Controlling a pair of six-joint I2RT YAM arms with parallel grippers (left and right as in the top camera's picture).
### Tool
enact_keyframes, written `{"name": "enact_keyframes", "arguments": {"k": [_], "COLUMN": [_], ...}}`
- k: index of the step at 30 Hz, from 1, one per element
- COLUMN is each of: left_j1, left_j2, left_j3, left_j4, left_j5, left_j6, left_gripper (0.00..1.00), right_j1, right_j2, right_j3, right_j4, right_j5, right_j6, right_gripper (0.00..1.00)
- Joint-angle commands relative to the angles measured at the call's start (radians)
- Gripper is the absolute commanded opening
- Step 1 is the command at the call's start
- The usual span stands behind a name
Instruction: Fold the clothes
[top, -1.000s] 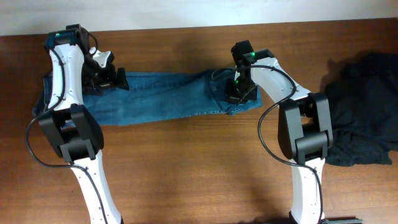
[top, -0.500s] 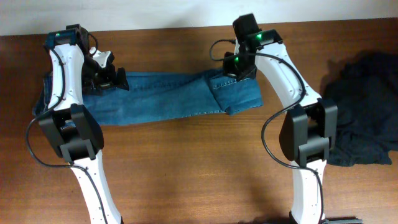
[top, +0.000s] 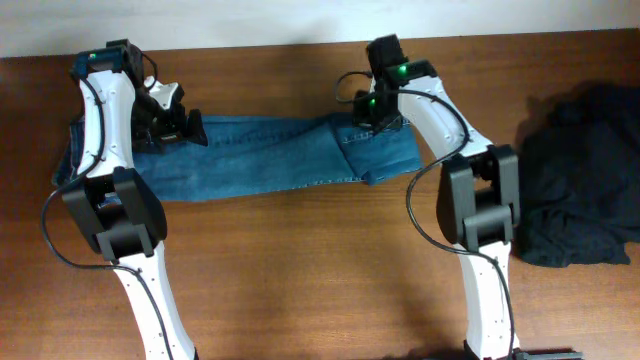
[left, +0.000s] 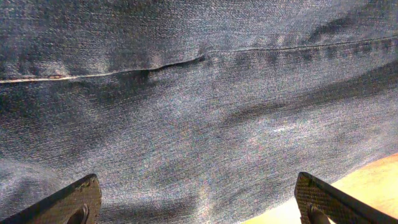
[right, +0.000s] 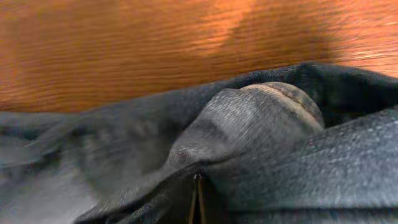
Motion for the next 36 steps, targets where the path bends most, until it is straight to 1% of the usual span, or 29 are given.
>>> {"name": "enact_keyframes", "arguments": {"k": [1,3,7,8,10,12,15,18,20,21,23,26,27,28,29,30,33,35,36], "left_j1": [-0.003,-0.003,-0.003,-0.003,-0.003,-0.003,-0.003,-0.003,-0.003,-0.003,-0.003,-0.003,-0.003,-0.003,-0.003,-0.003,-0.003,-0.003,-0.003], "left_j2": [-0.007,-0.007,-0.007,-0.007,-0.007,-0.007,-0.007,-0.007,-0.007,-0.007,-0.007,-0.007,-0.007,-0.007,-0.007,-0.007,-0.007,-0.007,-0.007], "left_j3": [-0.006,-0.006,-0.006,-0.006,-0.006,-0.006,-0.006,-0.006,-0.006,-0.006,-0.006,-0.006,-0.006,-0.006,-0.006,-0.006,-0.006,-0.006,-0.006], "left_j4": [-0.003,-0.004,-0.006,-0.008,-0.015,-0.016,-0.012,-0.001,0.003,0.003,0.003,0.003,0.003,0.002,-0.002,-0.004,0.000,0.005,0.007], "left_j5": [0.001,0.001,0.001,0.001,0.001,0.001,0.001,0.001,0.001,0.001,0.001,0.001,0.001,0.000,0.000,0.000,0.001,0.001,0.001], "left_j6": [0.013,0.013,0.013,0.013,0.013,0.013,0.013,0.013,0.013,0.013,0.013,0.013,0.013,0.013,0.013,0.013,0.013,0.013,0.013], "left_gripper": [0.99,0.99,0.99,0.99,0.99,0.99,0.99,0.99,0.99,0.99,0.99,0.99,0.99,0.99,0.99,0.99,0.99,0.99,0.99], "right_j1": [0.006,0.006,-0.002,-0.009,-0.038,-0.069,-0.131,-0.180,-0.208,-0.215,-0.230,-0.245,-0.250,-0.252,-0.256,-0.257,-0.264,-0.269,-0.273], "right_j2": [0.037,0.040,0.040,0.040,0.038,0.029,0.006,-0.018,-0.033,-0.035,-0.036,-0.037,-0.037,-0.037,-0.037,-0.037,-0.035,-0.035,-0.034], "right_j3": [0.001,0.001,0.001,0.001,0.004,0.019,0.087,0.183,0.268,0.296,0.356,0.443,0.467,0.477,0.480,0.480,0.476,0.465,0.455], "right_j4": [0.000,0.010,0.026,0.026,0.010,-0.021,-0.095,-0.172,-0.232,-0.251,-0.291,-0.360,-0.391,-0.418,-0.463,-0.491,-0.610,-0.659,-0.678], "right_j5": [0.017,0.021,0.163,0.196,0.249,0.252,0.247,0.214,0.200,0.199,0.199,0.200,0.198,0.198,0.195,0.192,0.163,0.085,0.030], "right_j6": [0.016,0.016,0.016,0.016,0.015,0.015,0.015,-0.001,-0.023,-0.028,-0.030,-0.034,-0.039,-0.049,-0.095,-0.119,-0.296,-0.476,-0.580], "right_gripper": [0.05,0.05,0.05,0.09,0.09,0.09,0.09,0.15,0.20,0.21,0.25,0.38,0.49,0.57,0.66,0.72,0.93,1.00,0.99]}}
